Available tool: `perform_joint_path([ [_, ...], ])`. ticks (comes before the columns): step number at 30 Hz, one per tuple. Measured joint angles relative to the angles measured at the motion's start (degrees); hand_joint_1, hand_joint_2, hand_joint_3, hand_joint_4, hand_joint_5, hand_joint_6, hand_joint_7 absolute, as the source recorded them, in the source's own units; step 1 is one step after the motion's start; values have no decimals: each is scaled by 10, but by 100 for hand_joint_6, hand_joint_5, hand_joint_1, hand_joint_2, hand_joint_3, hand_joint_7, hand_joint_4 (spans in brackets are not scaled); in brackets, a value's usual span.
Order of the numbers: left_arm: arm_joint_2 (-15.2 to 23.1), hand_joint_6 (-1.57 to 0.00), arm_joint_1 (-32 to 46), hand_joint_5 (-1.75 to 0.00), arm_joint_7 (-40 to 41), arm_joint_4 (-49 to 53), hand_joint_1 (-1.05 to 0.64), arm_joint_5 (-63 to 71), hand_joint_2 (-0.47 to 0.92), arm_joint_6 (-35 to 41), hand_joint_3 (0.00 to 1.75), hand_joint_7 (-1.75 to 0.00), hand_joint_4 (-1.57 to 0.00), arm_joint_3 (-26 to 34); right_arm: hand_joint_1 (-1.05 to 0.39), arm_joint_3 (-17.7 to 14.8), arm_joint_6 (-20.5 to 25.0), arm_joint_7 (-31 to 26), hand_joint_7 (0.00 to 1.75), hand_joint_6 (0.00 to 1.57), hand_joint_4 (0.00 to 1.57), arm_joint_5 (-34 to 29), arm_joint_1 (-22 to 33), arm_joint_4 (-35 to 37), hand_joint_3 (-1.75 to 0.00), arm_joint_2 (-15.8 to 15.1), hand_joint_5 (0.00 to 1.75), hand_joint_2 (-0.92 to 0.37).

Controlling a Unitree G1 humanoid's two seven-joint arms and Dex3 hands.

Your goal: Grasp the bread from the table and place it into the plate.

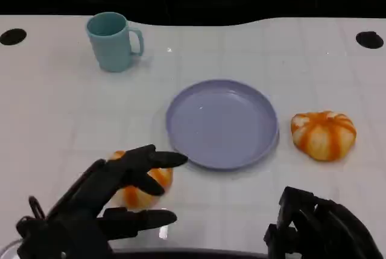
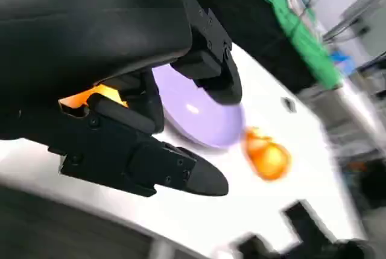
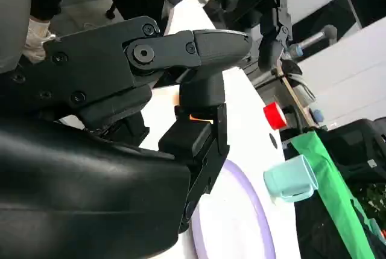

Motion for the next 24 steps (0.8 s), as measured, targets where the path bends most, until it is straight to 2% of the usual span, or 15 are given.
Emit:
perform_joint_path([
  [3,24,-37,-9,-39,23,-34,-64,106,92,22,2,0,-35,-13,-70,0,0,0,138,76,85,0,-2,0,-24,0,160,-92],
  [12,35,-28,-41,-28,35,-80,-70,362,91,96,0,0,-33,-79,-71,2,2,-1,140,76,85,-5,-4,0,-25,0,162,-92],
  [18,7,-27,-81,-22,-3,-66,-66,520,86,173,0,-1,-32,-139,-71,2,1,0,141,76,85,-8,-4,0,-25,0,162,-92],
  [24,-27,-27,-115,-20,-21,-7,-64,568,84,211,0,0,-34,-175,-71,2,1,0,141,75,85,-9,-3,0,-25,0,162,-92],
])
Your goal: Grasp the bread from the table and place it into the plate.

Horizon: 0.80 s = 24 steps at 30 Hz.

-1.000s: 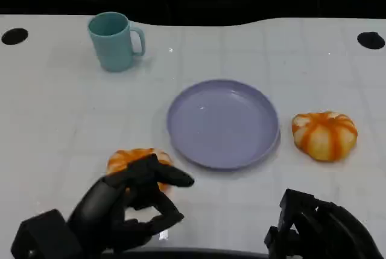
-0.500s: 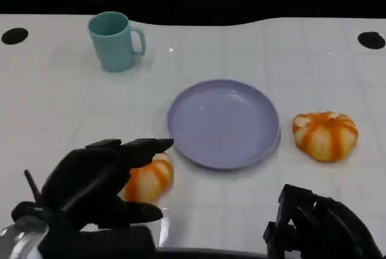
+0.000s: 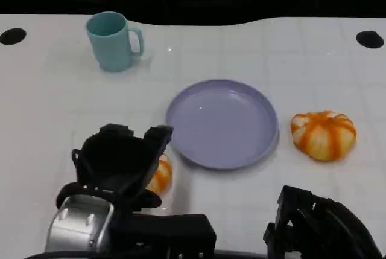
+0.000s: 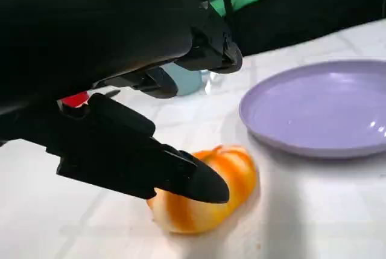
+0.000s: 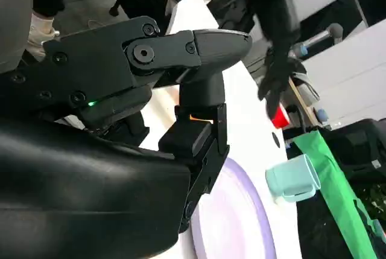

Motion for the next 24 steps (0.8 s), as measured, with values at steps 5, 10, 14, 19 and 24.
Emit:
perform_joint_path([
  [5,-13,-26,-34,-18,-18,78,-67,-1,85,20,0,0,-35,-15,-70,0,1,0,141,75,84,0,1,-1,-25,0,162,-92],
  [10,-16,-24,-54,-17,-4,145,-69,-14,85,27,0,0,-35,-26,-70,-1,1,0,140,75,84,0,2,-2,-25,0,162,-92],
  [14,-17,-24,-69,-16,18,190,-68,-22,85,34,0,0,-35,-33,-70,-1,1,0,140,75,84,0,2,-2,-25,0,162,-92],
  [19,-21,-23,-97,-14,66,252,-66,-46,85,38,0,0,-35,-39,-70,-2,1,3,139,75,84,1,3,-2,-25,0,161,-92],
  [24,-32,-23,-118,-12,133,315,-63,-73,87,37,1,0,-35,-43,-71,-1,0,5,140,76,85,0,3,-2,-25,0,160,-92],
])
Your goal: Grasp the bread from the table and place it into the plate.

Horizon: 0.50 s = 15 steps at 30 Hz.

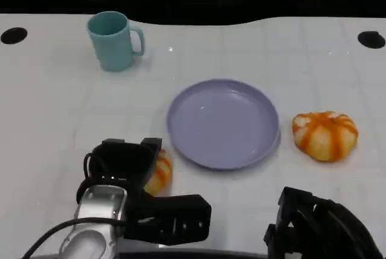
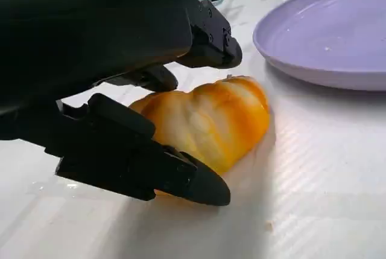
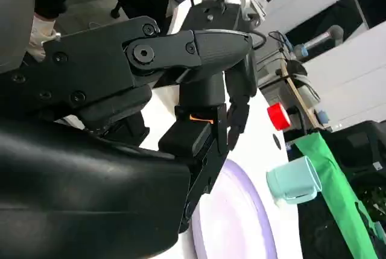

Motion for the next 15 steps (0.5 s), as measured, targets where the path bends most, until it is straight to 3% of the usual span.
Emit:
perform_joint_path([
  [5,-5,-34,-17,-16,70,61,-50,-40,86,-16,0,-4,-46,-4,-71,0,0,0,140,77,86,0,1,-1,-24,0,160,-92],
  [8,-5,-46,-35,-24,88,93,-47,-59,87,-25,0,-7,-65,-8,-71,0,0,0,139,77,86,0,1,-1,-24,0,160,-92],
  [9,-5,-52,-42,-37,91,104,-46,-63,87,-27,0,-5,-75,-11,-71,0,0,0,139,77,86,0,2,-2,-24,0,160,-92],
  [11,-5,-58,-56,-62,91,124,-45,-66,87,-27,0,-2,-74,-19,-71,0,0,0,138,77,86,0,2,-2,-24,0,160,-92],
  [15,-4,-73,-79,-130,97,156,-40,-79,89,-33,0,-1,-75,-31,-71,0,0,1,138,77,86,0,2,-2,-24,0,160,-92],
])
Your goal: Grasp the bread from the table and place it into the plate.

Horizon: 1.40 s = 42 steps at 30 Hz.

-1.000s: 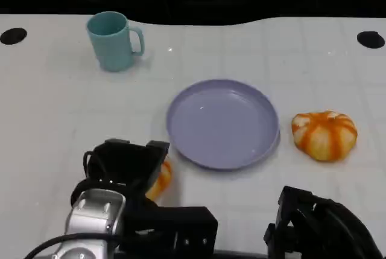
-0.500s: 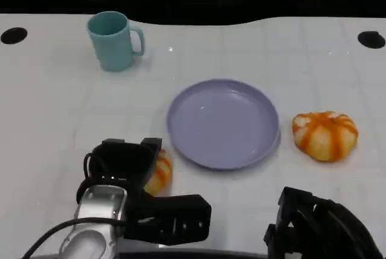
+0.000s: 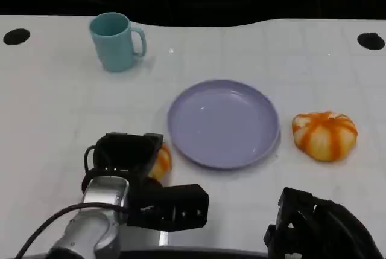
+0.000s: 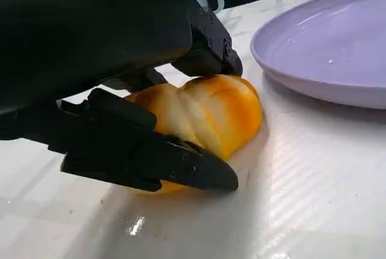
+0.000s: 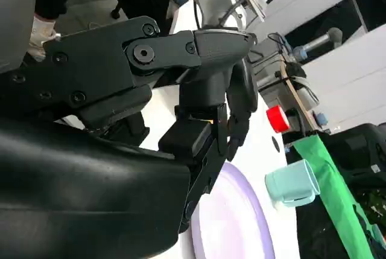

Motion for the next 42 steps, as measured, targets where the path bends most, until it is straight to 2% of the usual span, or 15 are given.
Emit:
perform_joint_path([
  [2,1,-77,-11,-145,14,20,-37,-6,88,-9,0,-2,-78,-4,-70,0,0,0,137,76,86,0,0,0,-24,0,160,-92],
  [3,1,-91,-15,-148,23,29,-35,-10,89,-14,0,-9,-77,-5,-71,0,0,0,137,77,86,0,0,0,-24,0,160,-92],
  [4,2,-97,-17,-148,36,38,-34,-17,89,-22,1,-12,-77,-5,-71,0,0,0,137,77,86,0,0,0,-24,0,160,-92],
  [8,5,-105,-23,-123,85,70,-36,-39,92,-56,22,-10,-77,-4,-70,-1,0,0,137,77,86,0,1,0,-24,0,159,-92],
  [12,10,-105,-31,-125,99,88,-37,-44,92,-67,33,-8,-77,-17,-70,-1,0,0,138,77,86,0,2,-1,-25,0,160,-92],
  [14,11,-109,-33,-144,110,96,-35,-44,92,-67,32,-10,-72,-23,-70,-1,0,1,138,77,86,0,2,-1,-26,0,160,-92],
  [15,11,-110,-33,-161,117,98,-34,-45,92,-68,30,-14,-69,-24,-71,-1,0,1,138,77,86,0,2,-1,-26,0,160,-92],
  [16,12,-110,-33,-168,127,101,-33,-45,92,-70,30,-19,-68,-25,-71,-1,-1,2,138,76,86,0,2,0,-26,0,159,-92],
  [19,14,-78,-28,-174,174,114,-31,-51,92,-86,26,-99,-72,-26,-70,-2,-2,4,137,76,86,0,2,1,-25,-1,159,-92],
  [21,14,-65,-23,-174,209,123,-29,-55,92,-99,21,-135,-76,-25,-70,-2,-2,6,137,76,86,1,2,1,-24,-1,159,-92],
  [24,15,-59,-15,-175,264,138,-27,-72,92,-128,17,-144,-78,-20,-71,-3,-2,6,136,77,86,3,2,2,-23,0,159,-92],
  [25,15,-54,-13,-175,278,142,-25,-75,92,-137,16,-160,-79,-19,-71,-4,-2,6,135,77,86,3,2,2,-23,0,159,-92],
  [26,16,-52,-11,-175,292,145,-24,-76,92,-145,15,-166,-79,-19,-71,-4,-2,7,135,78,87,3,2,2,-23,0,159,-92],
  [31,21,-53,-5,-175,337,149,-22,-86,92,-173,19,-174,-76,-19,-71,-4,-2,9,133,77,86,3,2,4,-24,0,159,-92],
  [42,48,-57,20,-175,364,77,-15,-87,88,-181,16,-175,-78,-9,-71,-5,-2,11,134,78,86,5,1,5,-23,0,159,-92],
])
